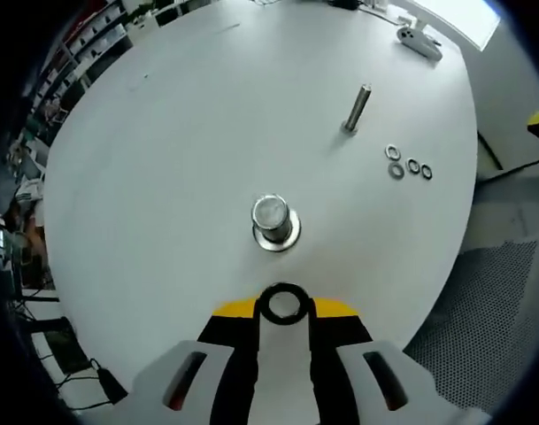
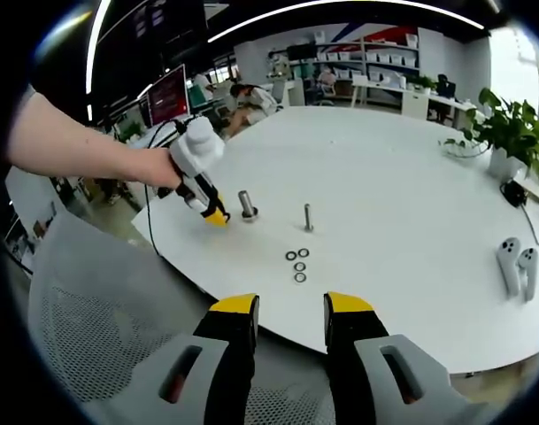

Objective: Place the washer onto the threaded stud by aligning its center hole with the stud, sliding it down to the base, and recovering from edge contact or off-axis alignment until the washer reaches the visible bottom stop.

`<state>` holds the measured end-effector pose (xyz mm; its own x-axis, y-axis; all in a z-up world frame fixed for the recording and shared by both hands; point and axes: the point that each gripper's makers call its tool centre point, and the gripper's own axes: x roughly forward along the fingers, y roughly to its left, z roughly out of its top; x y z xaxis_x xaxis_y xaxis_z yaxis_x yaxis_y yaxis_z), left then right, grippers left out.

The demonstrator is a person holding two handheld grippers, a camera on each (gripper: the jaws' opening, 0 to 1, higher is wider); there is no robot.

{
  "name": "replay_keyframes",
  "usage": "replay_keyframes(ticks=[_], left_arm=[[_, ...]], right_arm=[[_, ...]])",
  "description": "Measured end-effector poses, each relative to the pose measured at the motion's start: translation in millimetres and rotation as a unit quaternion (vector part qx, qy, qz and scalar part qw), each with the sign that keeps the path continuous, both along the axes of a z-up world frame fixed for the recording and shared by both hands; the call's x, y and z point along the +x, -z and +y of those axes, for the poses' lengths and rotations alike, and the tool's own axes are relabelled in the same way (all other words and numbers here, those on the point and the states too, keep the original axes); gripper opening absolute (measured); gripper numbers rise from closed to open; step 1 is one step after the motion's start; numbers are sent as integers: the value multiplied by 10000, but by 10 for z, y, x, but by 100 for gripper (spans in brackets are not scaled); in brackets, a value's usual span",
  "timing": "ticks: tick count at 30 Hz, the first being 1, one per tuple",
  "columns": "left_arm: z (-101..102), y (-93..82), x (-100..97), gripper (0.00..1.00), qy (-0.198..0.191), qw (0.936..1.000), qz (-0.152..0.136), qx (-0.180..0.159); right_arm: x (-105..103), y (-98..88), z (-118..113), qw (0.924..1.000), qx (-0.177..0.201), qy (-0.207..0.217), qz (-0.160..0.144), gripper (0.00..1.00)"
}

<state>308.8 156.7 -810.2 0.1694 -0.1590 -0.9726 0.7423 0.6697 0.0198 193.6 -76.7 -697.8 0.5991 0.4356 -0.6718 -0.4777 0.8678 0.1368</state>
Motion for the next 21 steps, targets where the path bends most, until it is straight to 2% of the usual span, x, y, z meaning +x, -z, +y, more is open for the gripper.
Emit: replay_keyframes(ticks=[5, 11, 21], left_arm=[[-36, -93, 32, 18, 258, 9996, -65, 27], [-71, -207, 153, 18, 211, 9996, -176, -89], [-219, -347, 154, 18, 263, 9993, -132, -227]], right_arm=[[-1, 3, 1, 10000, -4, -9, 4, 32], [-4, 4, 4, 10000, 0, -21, 7, 32], [-3, -1, 4, 10000, 11, -16, 0, 32]])
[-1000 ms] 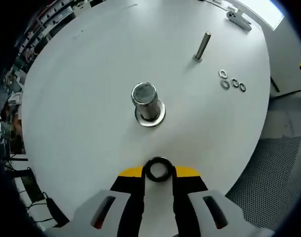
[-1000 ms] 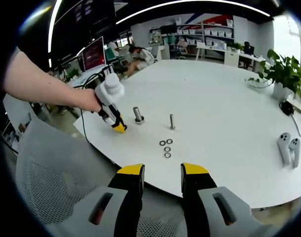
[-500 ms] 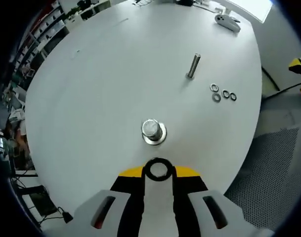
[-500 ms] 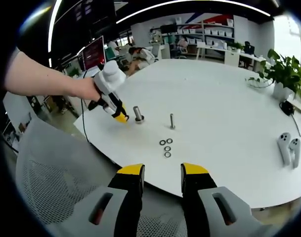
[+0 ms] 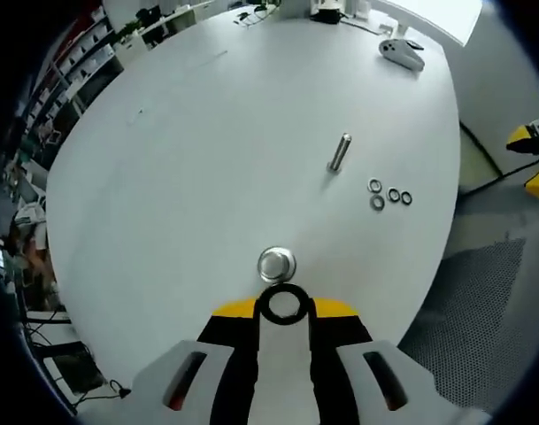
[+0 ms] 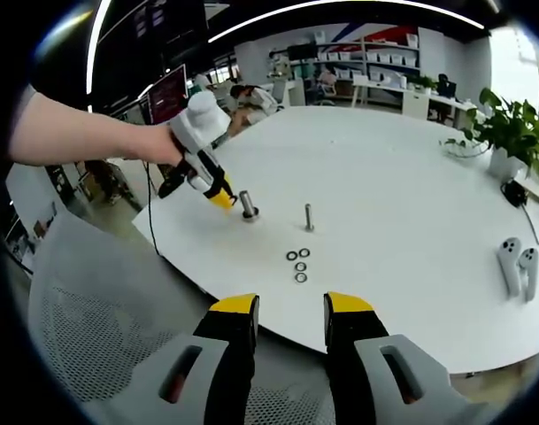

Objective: Place the washer onto the threaded stud by aligning its center hole with the stud, sliding it down to the base, and recovering from edge contact or off-axis alignment until the washer reaches the visible bottom stop.

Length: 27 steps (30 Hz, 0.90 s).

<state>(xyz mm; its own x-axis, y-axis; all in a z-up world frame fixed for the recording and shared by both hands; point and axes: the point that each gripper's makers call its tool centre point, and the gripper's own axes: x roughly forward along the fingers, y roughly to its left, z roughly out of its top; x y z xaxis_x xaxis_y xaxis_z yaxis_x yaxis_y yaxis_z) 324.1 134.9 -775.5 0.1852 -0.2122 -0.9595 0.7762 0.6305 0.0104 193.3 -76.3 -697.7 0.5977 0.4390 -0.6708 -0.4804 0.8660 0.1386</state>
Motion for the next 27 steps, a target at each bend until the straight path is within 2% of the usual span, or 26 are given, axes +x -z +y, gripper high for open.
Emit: replay_keyframes(ticks=[5, 9, 14, 19, 23, 25, 27], left_arm=[[-23, -86, 38, 18, 132, 9999, -37, 30], [-37, -139, 141, 19, 153, 9998, -106, 16], [-101, -109, 182, 19, 211, 9997, -75, 67], [-156, -50, 197, 19, 491, 9984, -26, 271], [-179, -27, 227, 19, 574, 9978, -2, 345], [-138, -6, 240, 19, 915, 9937, -66, 649], [-181, 19, 218, 19, 914, 9939, -21, 618]], right_arm=[[0, 1, 4, 10000, 4, -12, -3, 32], [-2, 0, 9, 10000, 3, -25, -4, 32], [-2, 0, 10, 10000, 8, -22, -2, 32], [-1, -1, 7, 10000, 16, -9, -7, 32], [-1, -3, 7, 10000, 15, -9, -10, 32], [1, -4, 6, 10000, 21, -3, -16, 32], [-1, -7, 5, 10000, 19, -5, -15, 32]])
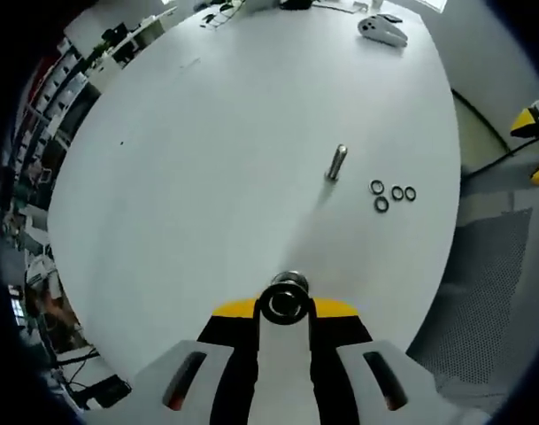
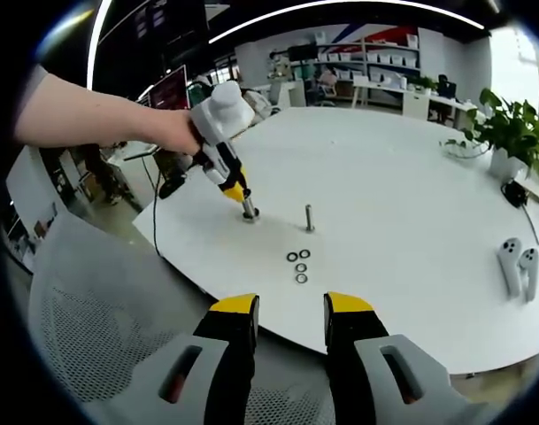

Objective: Place the washer onto the threaded stud by aligning its center hole with the stud, sliding it down to the base, and recovering from edge contact or off-axis alignment until the washer reaches the visible bottom stop.

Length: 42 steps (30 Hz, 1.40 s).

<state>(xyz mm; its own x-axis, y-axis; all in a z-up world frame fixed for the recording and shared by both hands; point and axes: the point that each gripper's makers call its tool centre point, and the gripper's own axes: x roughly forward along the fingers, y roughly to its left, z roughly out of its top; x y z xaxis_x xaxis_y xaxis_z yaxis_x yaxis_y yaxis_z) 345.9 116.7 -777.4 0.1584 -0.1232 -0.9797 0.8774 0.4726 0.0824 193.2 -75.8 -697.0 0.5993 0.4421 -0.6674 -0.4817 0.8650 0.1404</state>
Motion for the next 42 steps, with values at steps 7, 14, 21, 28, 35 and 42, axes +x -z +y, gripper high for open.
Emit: replay_keyframes(ticks=[7, 14, 21, 28, 35, 42], left_arm=[[-3, 98, 12, 19, 47, 9998, 140, 105], [-14, 228, -4, 19, 189, 9991, 227, 315], [4, 352, 17, 19, 112, 9985, 342, 411], [-1, 429, 9, 19, 51, 9982, 424, 421], [-6, 437, 14, 19, -32, 9983, 443, 374], [-34, 431, 21, 21, -175, 9993, 326, 104]], right_arm=[[6, 5, 0, 10000, -5, -3, 4, 32], [5, 1, -6, 10000, -7, 11, 0, 32], [7, 4, -11, 10000, -12, 19, 1, 32], [1, 13, -4, 10000, -34, -15, 17, 31], [4, 15, -11, 10000, -25, 8, 19, 31], [7, -9, -6, 10000, 11, 5, -39, 31]])
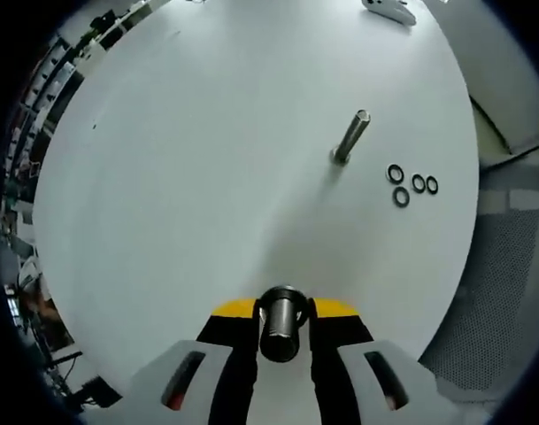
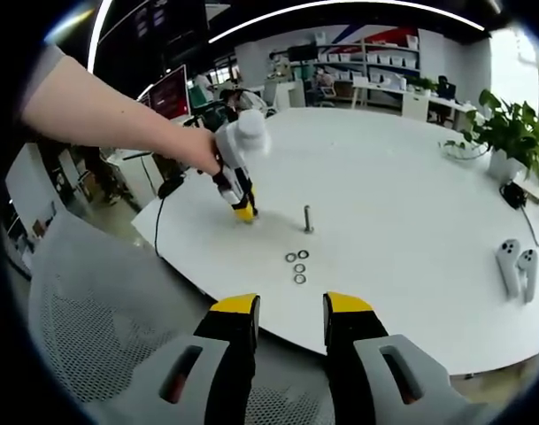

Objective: Place the washer onto the threaded stud by aligning its center hole with the stud, sliding it down to the base, and recovering from edge contact or off-axis alignment until the washer reaches the visible bottom stop.

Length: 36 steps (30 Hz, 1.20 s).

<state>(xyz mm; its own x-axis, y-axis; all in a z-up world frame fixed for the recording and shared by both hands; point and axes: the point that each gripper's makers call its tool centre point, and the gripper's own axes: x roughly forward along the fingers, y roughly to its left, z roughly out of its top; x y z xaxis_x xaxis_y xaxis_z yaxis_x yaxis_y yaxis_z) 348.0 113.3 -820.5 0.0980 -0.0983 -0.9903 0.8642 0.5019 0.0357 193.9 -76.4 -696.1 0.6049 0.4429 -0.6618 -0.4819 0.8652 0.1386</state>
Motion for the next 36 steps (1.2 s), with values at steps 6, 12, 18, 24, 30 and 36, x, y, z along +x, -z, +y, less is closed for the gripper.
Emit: replay_keyframes(ticks=[6, 12, 18, 24, 30, 36], left_arm=[[15, -89, -9, 30, -281, 9991, -272, -150], [50, -303, -30, 31, -989, 9918, -588, -556], [157, -507, -124, 31, -1282, 9848, -861, -800], [254, -634, -345, 30, -1731, 9739, -925, -1144], [301, -827, -586, 29, -2241, 9527, -1042, -1766], [381, -1008, -774, 29, -2374, 9381, -1231, -2203]], right_arm=[[-6, -14, 18, 10000, -18, -82, -51, 31], [4, -57, 55, 9997, 35, -169, -177, 31], [11, -103, 70, 9993, 75, -205, -303, 32], [11, -91, 73, 9994, 73, -219, -276, 32], [26, -96, 43, 9995, 66, -127, -287, 32], [32, -74, 10, 9997, 26, -32, -242, 32]])
